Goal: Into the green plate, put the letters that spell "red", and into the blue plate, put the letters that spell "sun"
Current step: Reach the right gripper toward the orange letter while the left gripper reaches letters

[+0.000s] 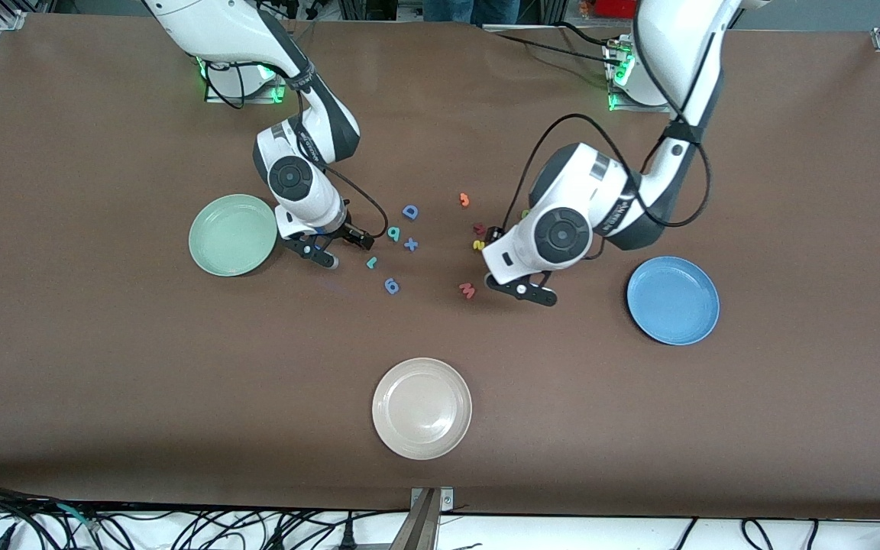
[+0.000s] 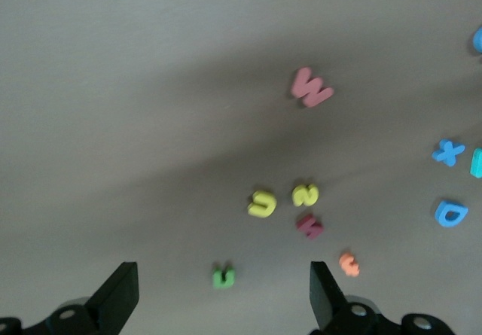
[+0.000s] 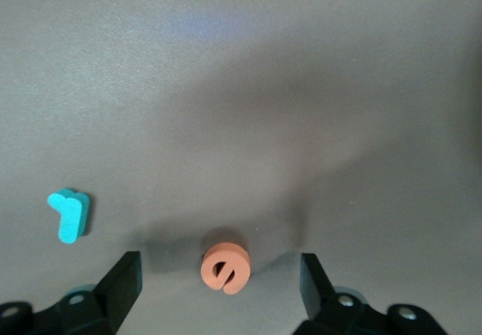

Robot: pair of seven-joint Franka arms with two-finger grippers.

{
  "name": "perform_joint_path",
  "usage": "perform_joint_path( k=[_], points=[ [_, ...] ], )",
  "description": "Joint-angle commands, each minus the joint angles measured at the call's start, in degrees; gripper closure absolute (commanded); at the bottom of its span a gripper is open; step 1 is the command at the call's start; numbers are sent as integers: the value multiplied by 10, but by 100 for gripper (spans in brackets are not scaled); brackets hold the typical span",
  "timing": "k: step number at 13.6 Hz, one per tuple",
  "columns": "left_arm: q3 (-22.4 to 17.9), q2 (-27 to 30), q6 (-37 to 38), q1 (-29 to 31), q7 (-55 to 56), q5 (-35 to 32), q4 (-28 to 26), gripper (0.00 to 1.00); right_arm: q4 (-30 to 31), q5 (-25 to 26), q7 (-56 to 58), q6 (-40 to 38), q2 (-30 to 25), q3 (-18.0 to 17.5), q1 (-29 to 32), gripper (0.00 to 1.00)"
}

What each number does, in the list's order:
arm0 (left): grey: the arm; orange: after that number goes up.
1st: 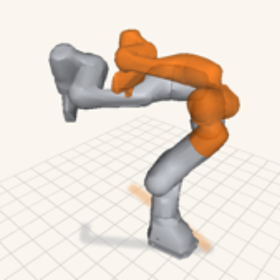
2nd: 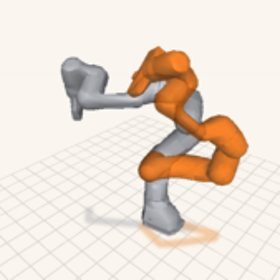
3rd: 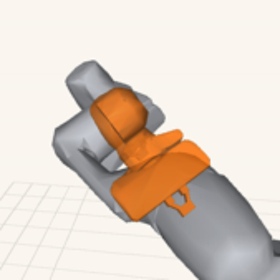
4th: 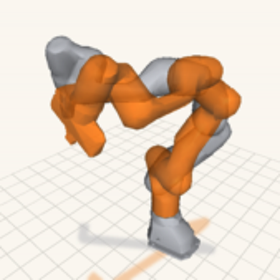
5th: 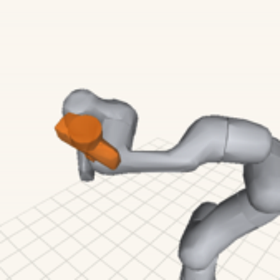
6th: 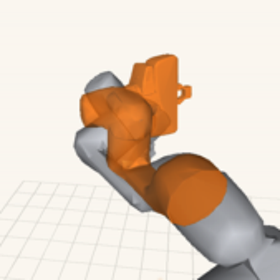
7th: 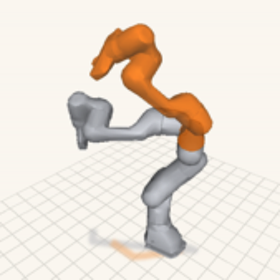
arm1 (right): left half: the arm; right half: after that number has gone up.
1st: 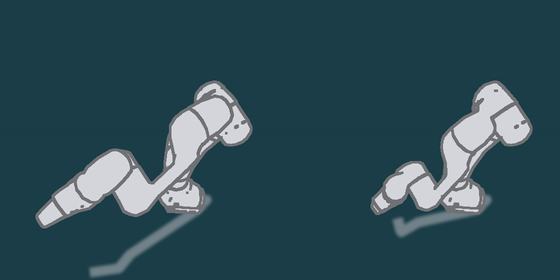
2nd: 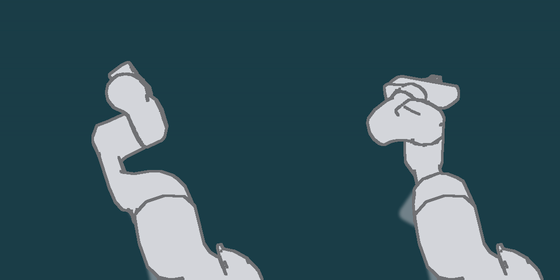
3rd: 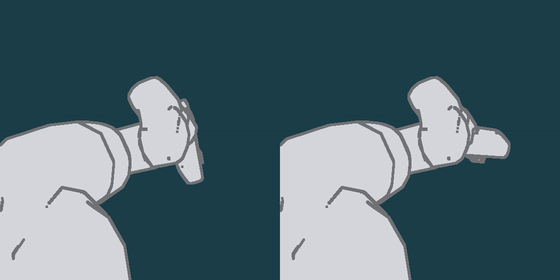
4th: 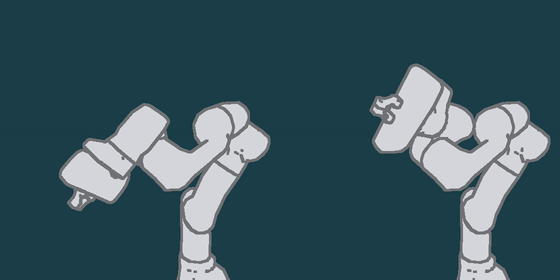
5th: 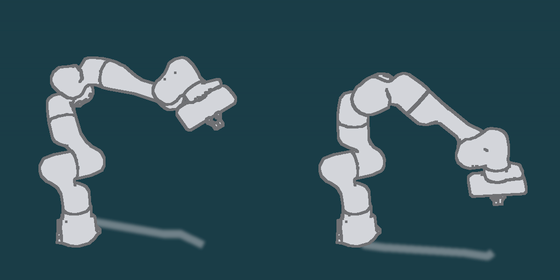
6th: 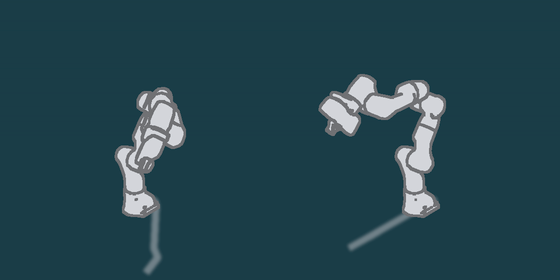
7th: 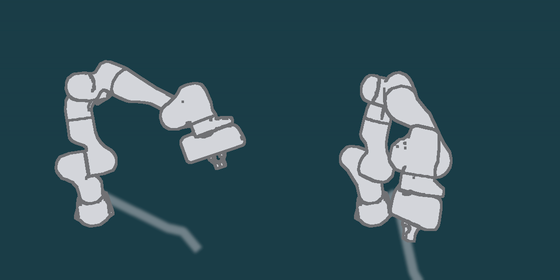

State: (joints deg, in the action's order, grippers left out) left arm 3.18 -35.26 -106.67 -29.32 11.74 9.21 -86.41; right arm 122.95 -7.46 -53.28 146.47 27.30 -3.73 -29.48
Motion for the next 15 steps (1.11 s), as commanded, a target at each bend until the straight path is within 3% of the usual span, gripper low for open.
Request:
perform_joint_path(
  k=[1, 9, 11, 15],
  points=[
    [11, 21, -75, -4, -14, 13, -68, 0, 6, -12, -6, 13, -1, -1, -3, 25],
    [36, 217, -363, -29, 6, 8, -416, 0, 1, -11, -38, 32, 13, -10, -3, 28],
    [36, 218, -401, -52, 53, 4, -439, 0, 1, -11, -42, 43, 17, -11, -3, 28],
    [39, 215, -500, -57, 143, -94, -497, 0, 0, -12, -65, 46, 19, -22, -4, 28]
  ],
)
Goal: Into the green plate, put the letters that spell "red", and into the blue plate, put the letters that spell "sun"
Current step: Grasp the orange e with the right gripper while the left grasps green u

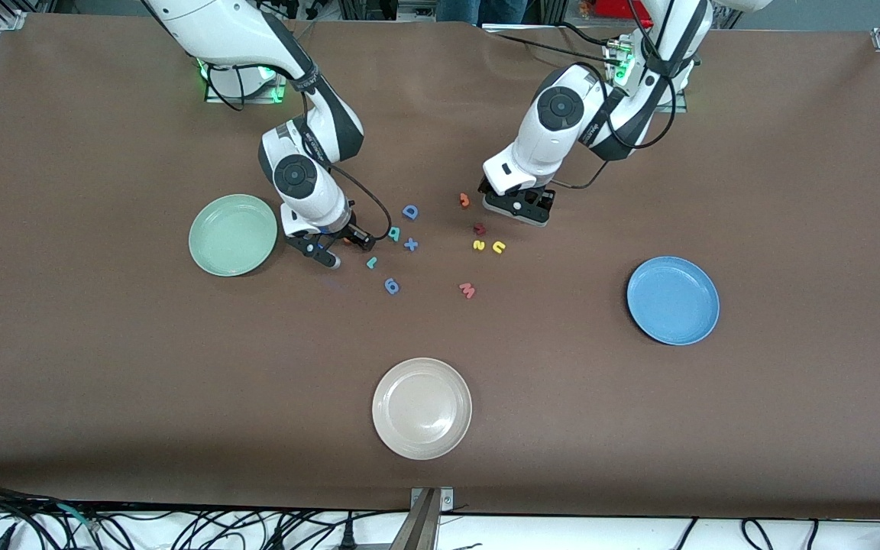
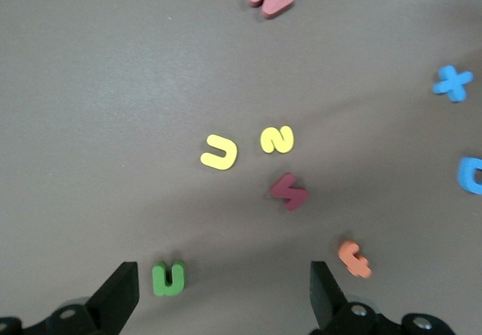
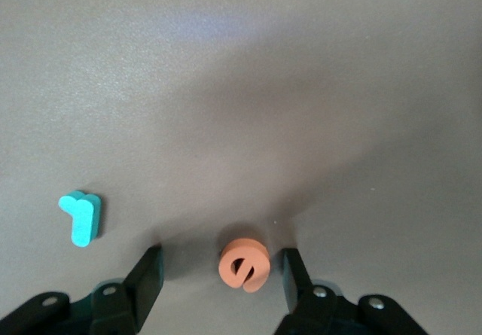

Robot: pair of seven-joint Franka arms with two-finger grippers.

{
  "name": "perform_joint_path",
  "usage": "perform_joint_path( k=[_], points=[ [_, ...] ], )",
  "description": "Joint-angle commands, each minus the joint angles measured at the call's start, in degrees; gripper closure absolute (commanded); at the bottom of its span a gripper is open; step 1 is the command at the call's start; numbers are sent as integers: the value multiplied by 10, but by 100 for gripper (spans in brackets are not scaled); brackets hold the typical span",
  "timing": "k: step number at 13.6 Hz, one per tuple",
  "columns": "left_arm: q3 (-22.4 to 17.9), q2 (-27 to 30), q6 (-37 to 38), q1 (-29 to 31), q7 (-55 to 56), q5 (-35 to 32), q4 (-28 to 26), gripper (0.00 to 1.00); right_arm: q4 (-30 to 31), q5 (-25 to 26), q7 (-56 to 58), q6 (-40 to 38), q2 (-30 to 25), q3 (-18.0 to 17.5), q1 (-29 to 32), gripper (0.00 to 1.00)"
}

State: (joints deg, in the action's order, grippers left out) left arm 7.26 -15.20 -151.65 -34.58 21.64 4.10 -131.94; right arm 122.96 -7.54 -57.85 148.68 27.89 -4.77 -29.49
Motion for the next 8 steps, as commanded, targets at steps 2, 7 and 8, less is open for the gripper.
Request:
perform_joint_path(
  k=[2, 7, 8],
  points=[
    [-2, 7, -61, -2, 49, -52, -53, 0, -2, -11, -23, 24, 13, -14, -3, 28],
    [-3, -18, -63, 3, 47, -52, -53, 0, 1, -9, -12, 19, 11, -14, -4, 28],
    [-3, -22, -63, 3, 44, -52, -53, 0, 2, -8, -6, 18, 9, -14, -4, 28]
  ],
)
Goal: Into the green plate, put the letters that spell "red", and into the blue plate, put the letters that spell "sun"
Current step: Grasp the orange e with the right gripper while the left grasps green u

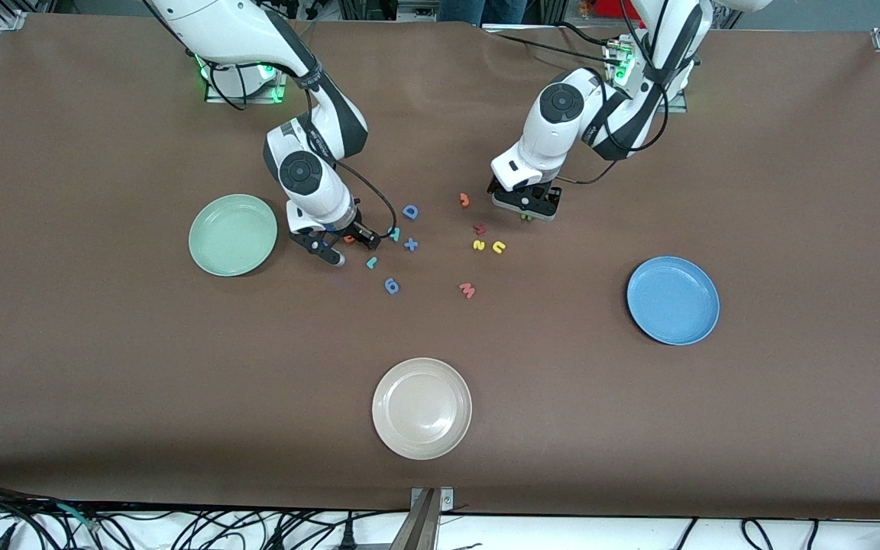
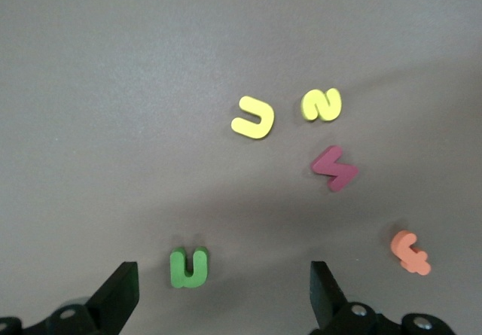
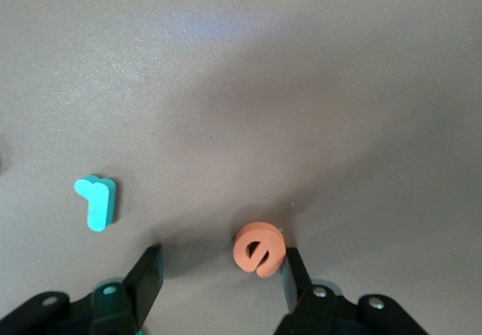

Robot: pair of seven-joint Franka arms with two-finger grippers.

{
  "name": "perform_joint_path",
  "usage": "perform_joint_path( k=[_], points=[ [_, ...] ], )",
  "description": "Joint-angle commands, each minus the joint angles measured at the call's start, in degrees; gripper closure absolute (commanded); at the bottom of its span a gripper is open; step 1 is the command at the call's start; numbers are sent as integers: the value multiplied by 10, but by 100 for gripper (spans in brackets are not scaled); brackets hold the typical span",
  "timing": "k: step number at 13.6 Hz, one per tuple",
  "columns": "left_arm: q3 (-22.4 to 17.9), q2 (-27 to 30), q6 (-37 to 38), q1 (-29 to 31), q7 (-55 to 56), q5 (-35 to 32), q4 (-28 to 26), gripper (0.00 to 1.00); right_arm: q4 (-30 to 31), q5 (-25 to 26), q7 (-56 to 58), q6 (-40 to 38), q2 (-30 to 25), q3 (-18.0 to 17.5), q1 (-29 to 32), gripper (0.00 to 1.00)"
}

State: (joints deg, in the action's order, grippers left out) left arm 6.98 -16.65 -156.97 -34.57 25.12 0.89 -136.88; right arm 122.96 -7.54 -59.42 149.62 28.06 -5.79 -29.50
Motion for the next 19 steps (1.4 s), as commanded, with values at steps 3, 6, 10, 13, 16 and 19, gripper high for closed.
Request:
perform_joint_path(
  k=[3, 6, 10, 13, 16, 19],
  points=[
    [0, -27, -39, 17, 7, -59, -3, 0, 7, -8, 41, 1, 4, -2, -3, 28],
    [0, -29, -40, 20, 6, -77, -4, 0, 11, -4, 58, 1, 2, 0, -3, 32],
    [0, -37, -40, 20, 7, -91, -5, 1, 12, 2, 102, -26, -8, 7, -3, 33],
    [0, -47, -43, 20, 7, -98, -5, 3, 12, 14, 119, -53, -17, 16, -3, 33],
    [0, -44, -44, 20, 8, -104, -15, 44, 11, 55, 115, -88, -25, 30, -3, 33],
    [0, -43, -44, 20, 17, -104, -20, 79, 9, 53, 107, -86, -25, 29, -3, 35]
  ],
)
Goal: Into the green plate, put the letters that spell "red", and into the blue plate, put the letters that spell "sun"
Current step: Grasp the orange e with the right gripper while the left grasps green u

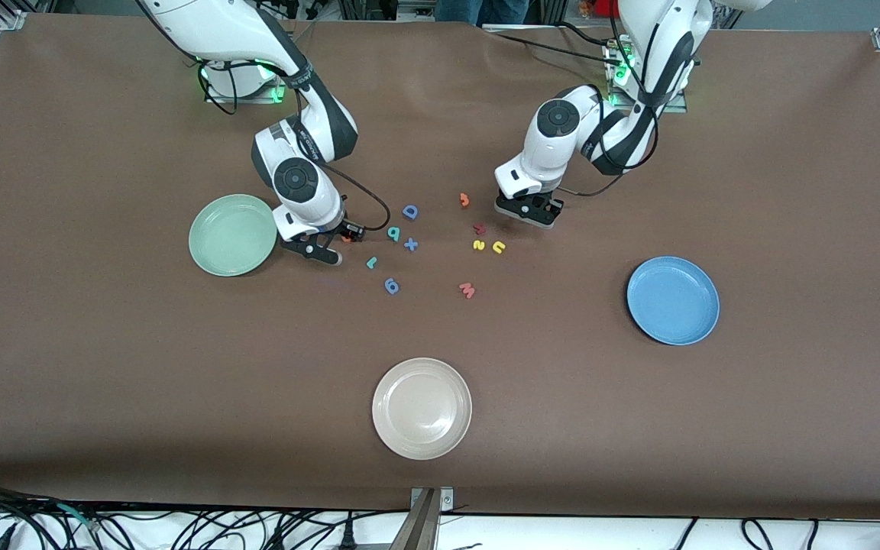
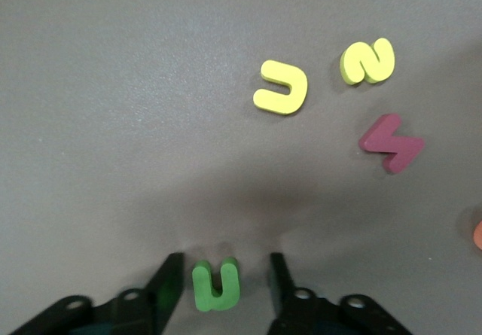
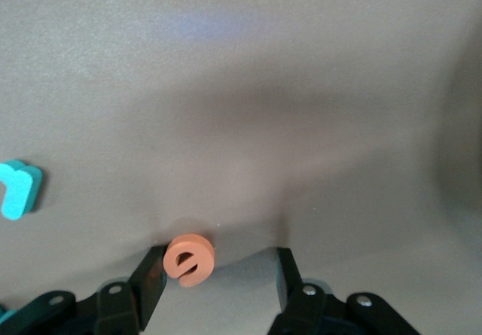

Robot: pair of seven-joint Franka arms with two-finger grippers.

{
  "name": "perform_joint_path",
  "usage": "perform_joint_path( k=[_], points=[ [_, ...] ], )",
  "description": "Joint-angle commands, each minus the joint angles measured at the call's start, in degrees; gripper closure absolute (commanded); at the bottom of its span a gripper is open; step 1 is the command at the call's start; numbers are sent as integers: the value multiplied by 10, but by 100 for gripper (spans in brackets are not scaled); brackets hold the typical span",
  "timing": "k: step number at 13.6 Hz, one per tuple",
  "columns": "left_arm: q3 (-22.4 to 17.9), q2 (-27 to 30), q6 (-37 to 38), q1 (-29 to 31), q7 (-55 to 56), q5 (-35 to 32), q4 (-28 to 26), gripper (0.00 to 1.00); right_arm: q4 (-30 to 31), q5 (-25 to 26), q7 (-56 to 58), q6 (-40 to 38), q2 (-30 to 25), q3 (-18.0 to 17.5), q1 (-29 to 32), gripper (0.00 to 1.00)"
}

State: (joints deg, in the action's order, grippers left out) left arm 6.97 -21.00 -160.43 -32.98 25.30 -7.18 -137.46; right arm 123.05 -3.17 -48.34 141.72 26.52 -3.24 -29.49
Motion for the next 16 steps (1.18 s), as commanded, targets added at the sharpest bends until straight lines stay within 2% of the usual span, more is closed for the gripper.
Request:
perform_joint_path(
  k=[1, 2, 7, 9, 11, 12, 16],
  points=[
    [1, 0, -9, 4, 17, -23, -15, 85, 2, 10, -13, -4, -9, 3, -3, 35],
    [1, 0, -9, 4, 22, -23, -15, 90, -4, 10, -23, -4, -8, 1, -4, 35],
    [-1, 4, -6, 7, 22, -23, -11, 92, -6, 4, -30, 14, -2, 1, -3, 35],
    [-1, 22, 6, 42, 13, -23, -7, 92, -5, 4, -36, 15, -1, 1, -3, 35],
    [0, 42, 79, 92, -4, -24, 20, 92, -6, 3, -37, 17, 6, 1, -3, 35],
    [0, 43, 132, 113, -16, -23, 51, 92, -5, 3, -42, 22, 8, 1, -3, 36],
    [1, 27, 392, 210, -118, -15, 214, 91, -6, 1, -47, 24, 10, 0, -3, 36]
  ],
)
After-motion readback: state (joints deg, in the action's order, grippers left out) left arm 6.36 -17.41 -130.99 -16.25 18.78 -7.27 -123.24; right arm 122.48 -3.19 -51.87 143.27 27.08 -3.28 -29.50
